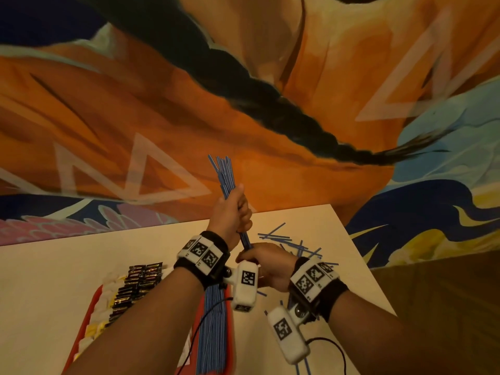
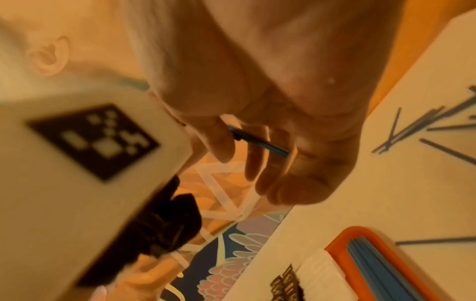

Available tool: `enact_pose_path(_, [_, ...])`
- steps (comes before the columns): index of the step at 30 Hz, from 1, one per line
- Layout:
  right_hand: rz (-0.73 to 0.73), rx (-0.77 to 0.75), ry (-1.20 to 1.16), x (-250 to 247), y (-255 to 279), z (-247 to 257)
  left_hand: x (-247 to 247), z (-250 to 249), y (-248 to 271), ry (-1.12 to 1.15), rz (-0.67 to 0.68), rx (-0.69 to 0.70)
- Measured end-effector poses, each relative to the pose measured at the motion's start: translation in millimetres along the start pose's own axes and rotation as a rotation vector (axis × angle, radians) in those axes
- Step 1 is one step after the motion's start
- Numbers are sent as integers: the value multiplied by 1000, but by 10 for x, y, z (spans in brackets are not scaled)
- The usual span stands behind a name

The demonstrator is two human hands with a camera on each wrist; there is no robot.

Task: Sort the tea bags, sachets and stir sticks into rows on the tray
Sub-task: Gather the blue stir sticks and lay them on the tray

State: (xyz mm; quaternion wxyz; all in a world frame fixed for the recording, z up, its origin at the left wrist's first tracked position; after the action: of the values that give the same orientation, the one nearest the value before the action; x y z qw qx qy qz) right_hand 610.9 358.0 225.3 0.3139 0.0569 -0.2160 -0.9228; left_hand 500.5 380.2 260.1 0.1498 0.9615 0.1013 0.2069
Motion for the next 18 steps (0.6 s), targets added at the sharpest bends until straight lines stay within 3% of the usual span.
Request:
enact_pose_path(4, [-30, -4, -219, 13, -10, 52, 26, 15, 42, -20, 25, 2])
enact_pose_path(12, [-42, -138, -317, 67, -108, 76, 26, 87, 78, -59, 30, 19])
enact_pose_path(16, [39, -194, -409, 91, -97, 91, 4, 68, 81, -117, 36, 47])
enact_pose_path(18, [91, -191, -303, 71, -50, 120, -15, 70, 78, -137, 30, 53])
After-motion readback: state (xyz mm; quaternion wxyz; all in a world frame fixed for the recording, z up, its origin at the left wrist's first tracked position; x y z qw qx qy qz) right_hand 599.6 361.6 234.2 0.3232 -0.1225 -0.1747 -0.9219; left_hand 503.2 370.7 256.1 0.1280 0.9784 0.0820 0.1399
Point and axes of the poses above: each hand's wrist, its own y-axis away from the middle knuckle, its own x-axis out of the palm, z = x × y, the point moved 1 cm from there along -y, towards the middle knuckle, and after that the axes turned 10 degrees about -x, right-handed, at the moved point
